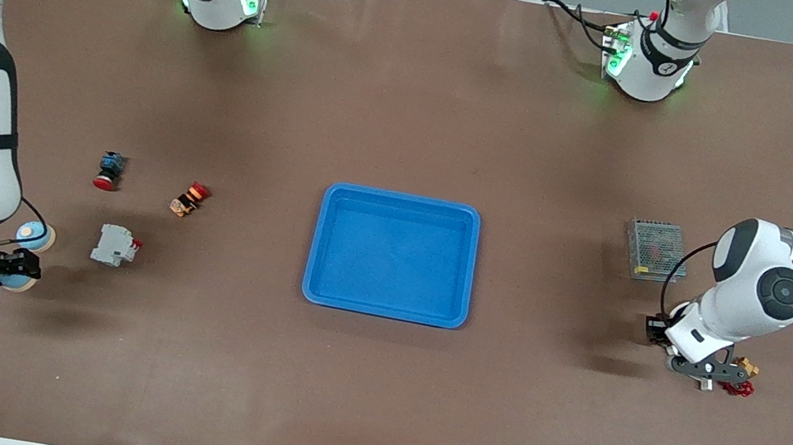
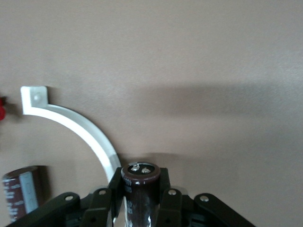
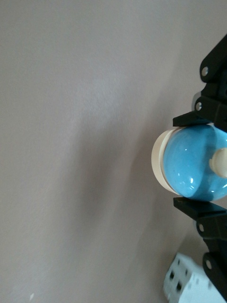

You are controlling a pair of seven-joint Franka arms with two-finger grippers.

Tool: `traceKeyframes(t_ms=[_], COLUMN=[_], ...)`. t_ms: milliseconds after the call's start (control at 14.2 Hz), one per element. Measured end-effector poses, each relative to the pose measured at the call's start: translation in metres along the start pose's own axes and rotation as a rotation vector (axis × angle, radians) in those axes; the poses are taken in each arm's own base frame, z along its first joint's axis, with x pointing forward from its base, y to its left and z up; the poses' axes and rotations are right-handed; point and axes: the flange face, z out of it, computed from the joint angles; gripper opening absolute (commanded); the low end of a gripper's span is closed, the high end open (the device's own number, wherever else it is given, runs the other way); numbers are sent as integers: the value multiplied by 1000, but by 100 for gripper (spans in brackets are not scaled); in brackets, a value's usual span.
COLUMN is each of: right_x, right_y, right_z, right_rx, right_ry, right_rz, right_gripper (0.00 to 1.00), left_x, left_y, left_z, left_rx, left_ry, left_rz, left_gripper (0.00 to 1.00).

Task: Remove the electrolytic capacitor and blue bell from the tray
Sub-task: 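Lower the capacitor with the left gripper while the right gripper carries the bell, then withdraw the left gripper while the right gripper sets the bell beside the first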

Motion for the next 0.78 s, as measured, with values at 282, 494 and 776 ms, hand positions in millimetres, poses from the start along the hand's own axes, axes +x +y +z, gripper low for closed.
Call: traceKeyframes(t_ms=[282, 494, 776], right_x=[-9, -14, -19], right_y=[25, 33, 38], right_z=[22, 40, 52], right_rx=[-17, -30, -27], right_ry=[21, 35, 32], right_rz=[-118, -154, -154], right_gripper=[0, 0, 0], left_x=[1, -1, -3], left_y=[20, 18, 17], left_z=[6, 16, 26], left_rx=[26, 31, 23], left_ry=[5, -5, -12], left_rz=[-10, -17, -21], left_gripper=[10, 10, 10])
